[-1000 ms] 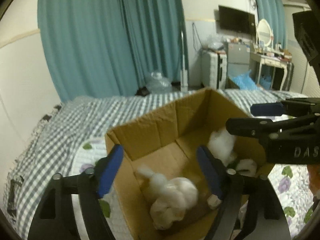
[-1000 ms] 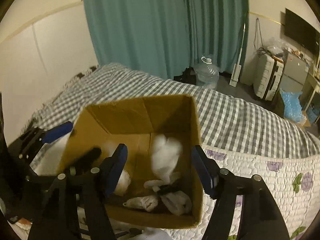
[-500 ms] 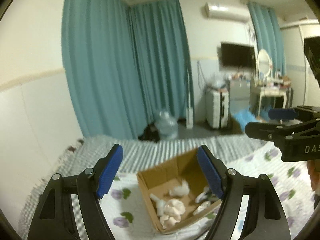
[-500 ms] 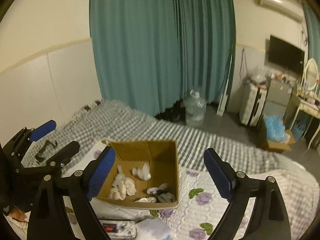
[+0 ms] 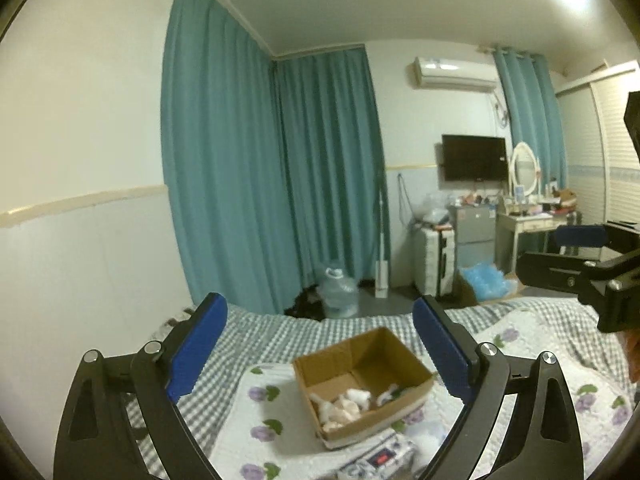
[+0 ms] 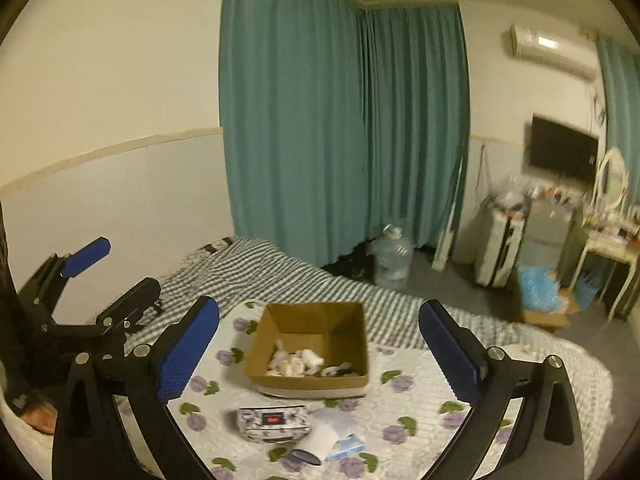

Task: Organize soft objects
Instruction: 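Move both tools back to the remaining items on the quilt, then grasp the floral tissue pack with the left tool while the right tool grasps the navy-cuffed white sock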

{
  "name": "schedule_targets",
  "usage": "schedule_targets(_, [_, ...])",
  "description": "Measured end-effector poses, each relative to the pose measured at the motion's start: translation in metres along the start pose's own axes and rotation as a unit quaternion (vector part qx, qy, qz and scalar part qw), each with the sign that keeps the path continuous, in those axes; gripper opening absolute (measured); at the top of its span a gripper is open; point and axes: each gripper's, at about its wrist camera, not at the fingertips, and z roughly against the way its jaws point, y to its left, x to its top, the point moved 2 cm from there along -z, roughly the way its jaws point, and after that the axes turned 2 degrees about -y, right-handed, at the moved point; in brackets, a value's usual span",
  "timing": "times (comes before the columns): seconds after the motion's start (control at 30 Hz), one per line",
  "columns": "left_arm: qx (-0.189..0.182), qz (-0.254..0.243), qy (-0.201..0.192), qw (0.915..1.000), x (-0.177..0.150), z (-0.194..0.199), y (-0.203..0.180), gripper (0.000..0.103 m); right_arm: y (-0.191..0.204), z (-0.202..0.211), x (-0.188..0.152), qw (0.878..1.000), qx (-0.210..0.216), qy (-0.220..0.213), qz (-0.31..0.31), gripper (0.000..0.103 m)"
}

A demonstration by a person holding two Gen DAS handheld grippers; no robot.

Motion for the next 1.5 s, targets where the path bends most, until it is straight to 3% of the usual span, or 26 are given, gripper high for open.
schedule_targets(0.23, [0.007,0.0,0.035,0.9993,-0.039,-0.006,-0.003,0.096,0.018,0.001,-0.038,1.0,-0.007,0.002,0.017,0.101])
schedule_targets(0.53, [0.014,0.034,0.158,0.9867,-0.145,-0.064,-0.007,0.095,0.009,-0.101,-0.143,0.993,-0.047,0.105,0.023,0.101])
schedule_targets(0.73, [-0.017,0.036,0.23,0.9724,-0.212,-0.095,-0.024,0.096,-0.017,-0.166,-0.206,0.984,-0.049,0.172,-0.016,0.101])
schedule_targets(0.87, [-0.063,0.041,0.259,0.9631,-0.238,-0.106,-0.035,0.095,-0.035,-0.187,-0.235,0.978,-0.046,0.2,-0.045,0.101])
schedule_targets(1.07, [-0.11,0.023,0.277,0.9542,-0.261,-0.12,-0.044,0.096,-0.052,-0.195,-0.25,0.972,-0.043,0.213,-0.087,0.101])
schedule_targets(1.2, [-0.116,0.005,0.273,0.9551,-0.267,-0.138,-0.044,0.095,-0.05,-0.197,-0.251,0.972,-0.045,0.217,-0.085,0.101])
schedule_targets(1.37, [-0.156,-0.014,0.253,0.9547,-0.271,-0.152,-0.052,0.093,-0.045,-0.202,-0.254,0.972,-0.046,0.22,-0.071,0.101])
schedule_targets(1.5, [-0.172,-0.032,0.243,0.9541,-0.272,-0.149,-0.058,0.065,-0.04,-0.21,-0.257,0.972,-0.045,0.225,-0.059,0.101])
